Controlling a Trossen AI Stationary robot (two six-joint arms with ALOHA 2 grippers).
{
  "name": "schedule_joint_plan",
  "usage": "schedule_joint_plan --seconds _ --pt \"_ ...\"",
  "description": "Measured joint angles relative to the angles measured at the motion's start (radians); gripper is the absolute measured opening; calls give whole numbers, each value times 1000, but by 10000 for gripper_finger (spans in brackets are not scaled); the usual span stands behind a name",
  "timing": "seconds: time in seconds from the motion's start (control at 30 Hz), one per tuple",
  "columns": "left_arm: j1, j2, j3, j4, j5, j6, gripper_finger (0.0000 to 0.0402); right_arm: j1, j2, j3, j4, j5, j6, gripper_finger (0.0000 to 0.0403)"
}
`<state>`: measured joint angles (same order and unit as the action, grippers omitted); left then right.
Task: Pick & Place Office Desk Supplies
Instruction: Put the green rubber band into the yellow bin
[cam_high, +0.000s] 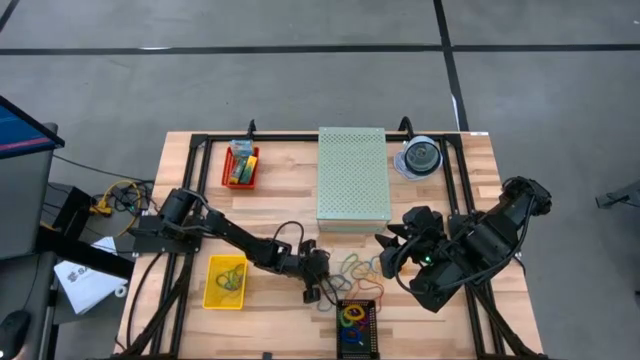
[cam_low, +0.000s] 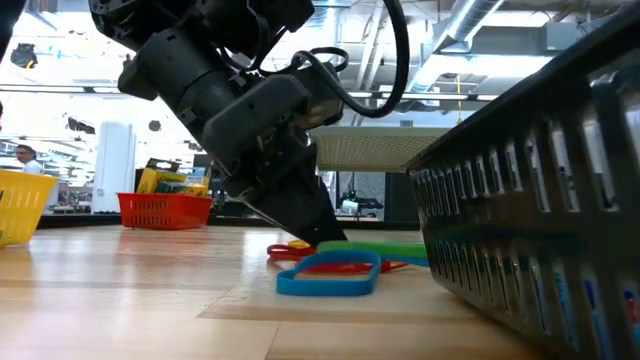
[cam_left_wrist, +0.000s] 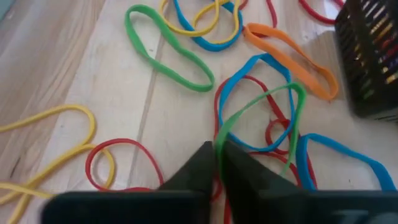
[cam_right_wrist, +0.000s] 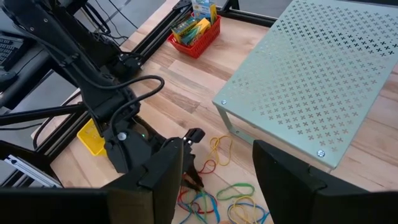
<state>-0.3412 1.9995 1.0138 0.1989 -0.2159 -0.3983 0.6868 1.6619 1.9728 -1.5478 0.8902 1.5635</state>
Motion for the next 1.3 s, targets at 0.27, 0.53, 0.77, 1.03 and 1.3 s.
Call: schedule_joint_plan --seconds 0.27,0.53,0.77,1.03,1.3 --pt "0 -54 -1 28 22 -49 2 1 0 0 1 -2 -1 191" --pt "0 -225 1 -32 -30 -52 1 1 0 0 3 -3 -16 191" --pt "0 -387 -1 -247 -52 -50 1 0 0 1 -4 -2 -30 191" --pt "3 -480 -29 -347 -47 -68 1 0 0 1 -13 -1 -50 191" --pt "5 -478 -49 -292 -39 -110 1 9 0 1 -14 0 -53 191"
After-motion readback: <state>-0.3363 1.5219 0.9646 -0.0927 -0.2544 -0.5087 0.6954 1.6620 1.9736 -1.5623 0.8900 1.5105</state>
